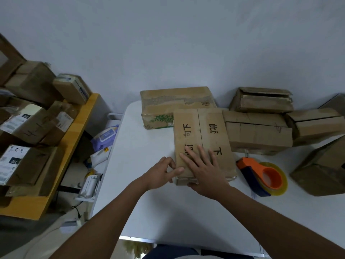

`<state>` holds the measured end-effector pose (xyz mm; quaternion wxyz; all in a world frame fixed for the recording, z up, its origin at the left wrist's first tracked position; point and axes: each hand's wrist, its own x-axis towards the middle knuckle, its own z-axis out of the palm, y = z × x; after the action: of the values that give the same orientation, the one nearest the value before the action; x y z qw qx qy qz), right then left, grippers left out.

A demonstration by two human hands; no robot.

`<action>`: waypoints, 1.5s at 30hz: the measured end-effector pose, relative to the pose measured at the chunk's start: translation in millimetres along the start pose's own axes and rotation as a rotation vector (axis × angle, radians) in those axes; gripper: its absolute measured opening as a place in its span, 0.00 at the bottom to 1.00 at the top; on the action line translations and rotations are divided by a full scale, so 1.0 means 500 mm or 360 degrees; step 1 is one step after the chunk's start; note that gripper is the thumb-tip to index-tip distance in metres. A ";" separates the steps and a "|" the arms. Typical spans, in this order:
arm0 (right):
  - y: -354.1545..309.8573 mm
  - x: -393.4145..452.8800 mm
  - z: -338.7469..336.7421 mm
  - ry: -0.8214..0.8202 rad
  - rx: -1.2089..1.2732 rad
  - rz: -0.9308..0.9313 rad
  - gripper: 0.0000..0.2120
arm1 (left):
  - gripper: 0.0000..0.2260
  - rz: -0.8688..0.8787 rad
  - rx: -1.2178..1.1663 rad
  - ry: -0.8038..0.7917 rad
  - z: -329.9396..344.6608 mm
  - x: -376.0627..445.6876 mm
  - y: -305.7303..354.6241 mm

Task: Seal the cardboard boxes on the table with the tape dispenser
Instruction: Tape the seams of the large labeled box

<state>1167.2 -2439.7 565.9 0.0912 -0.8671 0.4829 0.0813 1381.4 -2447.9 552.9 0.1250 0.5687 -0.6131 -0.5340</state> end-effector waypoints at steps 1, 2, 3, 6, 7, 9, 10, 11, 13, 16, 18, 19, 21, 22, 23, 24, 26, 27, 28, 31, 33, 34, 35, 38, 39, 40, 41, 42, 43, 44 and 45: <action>0.000 0.000 -0.005 -0.0010 0.0052 -0.0029 0.42 | 0.22 -0.0036 -0.0036 -0.0026 0.001 -0.003 -0.002; 0.003 0.000 -0.013 -0.0005 0.0195 -0.0060 0.38 | 0.22 -0.0088 -0.0101 -0.0058 0.002 -0.008 -0.007; 0.010 -0.002 -0.025 0.0012 0.0434 -0.0056 0.34 | 0.22 -0.0147 -0.0199 -0.0082 0.003 -0.015 -0.009; 0.060 -0.010 -0.059 0.0379 0.1030 0.0325 0.29 | 0.18 -0.0255 -0.0350 -0.0038 -0.010 -0.026 -0.002; 0.083 -0.015 -0.065 0.0506 0.1133 0.0567 0.27 | 0.17 -0.0255 -0.0276 0.0026 -0.018 -0.026 0.004; 0.107 -0.029 -0.068 0.0520 0.1377 0.0984 0.27 | 0.15 -0.0181 -0.0086 0.0264 -0.033 -0.021 0.021; 0.102 -0.035 -0.067 0.0451 0.1456 0.1062 0.27 | 0.13 -0.0100 0.0003 0.0427 -0.041 -0.019 0.034; 0.087 -0.041 -0.065 0.0392 0.1502 0.1062 0.28 | 0.11 0.0006 0.0132 0.0600 -0.048 -0.018 0.049; 0.047 -0.049 -0.058 0.0371 0.1715 0.0950 0.26 | 0.14 0.0220 0.0531 0.0845 -0.050 -0.014 0.079; -0.003 -0.046 -0.045 0.0383 0.1941 0.0876 0.25 | 0.27 0.0321 0.0938 0.0632 -0.021 -0.013 0.120; -0.010 -0.034 -0.044 0.0451 0.1901 0.0940 0.25 | 0.35 0.0224 0.1202 0.0327 0.006 -0.011 0.118; -0.008 -0.029 -0.045 0.0478 0.1876 0.0989 0.25 | 0.37 0.0169 0.1356 0.0217 0.011 -0.011 0.108; -0.002 -0.017 -0.049 0.0486 0.1850 0.1016 0.24 | 0.39 0.0136 0.1583 0.0139 0.003 -0.009 0.083; -0.002 -0.010 -0.055 0.0451 0.1854 0.1001 0.23 | 0.39 0.0150 0.1628 0.0131 -0.011 -0.008 0.075; -0.007 -0.002 -0.061 0.0403 0.1860 0.0979 0.23 | 0.38 0.0164 0.1648 0.0127 -0.027 -0.006 0.069; -0.015 0.006 -0.068 0.0357 0.1864 0.0950 0.22 | 0.37 0.0172 0.1659 0.0133 -0.044 -0.002 0.064; -0.034 0.022 -0.075 0.0304 0.1848 0.0895 0.22 | 0.35 0.0178 0.1676 0.0186 -0.080 0.008 0.057; -0.043 0.029 -0.077 0.0296 0.1842 0.0884 0.22 | 0.35 0.0174 0.1672 0.0208 -0.097 0.014 0.054; -0.048 0.034 -0.078 0.0292 0.1839 0.0886 0.22 | 0.34 0.0170 0.1649 0.0214 -0.112 0.020 0.052; -0.047 0.034 -0.070 0.0292 0.1842 0.0920 0.22 | 0.35 0.0175 0.1586 0.0218 -0.136 0.035 0.051; -0.030 0.019 -0.059 0.0308 0.1833 0.0950 0.22 | 0.35 0.0182 0.1568 0.0253 -0.136 0.040 0.053; -0.016 0.006 -0.051 0.0326 0.1823 0.0975 0.21 | 0.34 0.0187 0.1560 0.0282 -0.132 0.041 0.055; 0.002 -0.010 -0.041 0.0355 0.1814 0.1013 0.21 | 0.31 0.0207 0.1553 0.0322 -0.124 0.042 0.059; 0.076 -0.078 0.000 0.0477 0.1659 0.1178 0.17 | 0.26 0.0411 0.1470 0.0452 -0.081 0.054 0.088; 0.105 -0.105 0.017 0.0506 0.1530 0.1227 0.17 | 0.25 0.0507 0.1441 0.0441 -0.060 0.065 0.103; 0.133 -0.133 0.036 0.0506 0.1362 0.1249 0.17 | 0.24 0.0597 0.1432 0.0395 -0.036 0.079 0.118; 0.161 -0.159 0.054 0.0470 0.1164 0.1248 0.17 | 0.24 0.0678 0.1444 0.0331 -0.010 0.096 0.135; 0.186 -0.182 0.070 0.0415 0.0982 0.1234 0.17 | 0.24 0.0745 0.1471 0.0259 0.015 0.115 0.151; 0.210 -0.202 0.084 0.0346 0.0856 0.1225 0.18 | 0.24 0.0792 0.1500 0.0189 0.040 0.134 0.167; 0.231 -0.218 0.093 0.0272 0.0784 0.1208 0.18 | 0.24 0.0821 0.1528 0.0120 0.064 0.153 0.183; 0.248 -0.231 0.100 0.0203 0.0729 0.1178 0.19 | 0.24 0.0836 0.1552 0.0058 0.088 0.171 0.198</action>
<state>998.6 -2396.7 533.7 0.2157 -0.5964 0.7713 -0.0544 1264.6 -2518.2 575.6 -0.0132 0.3977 -0.9083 -0.1292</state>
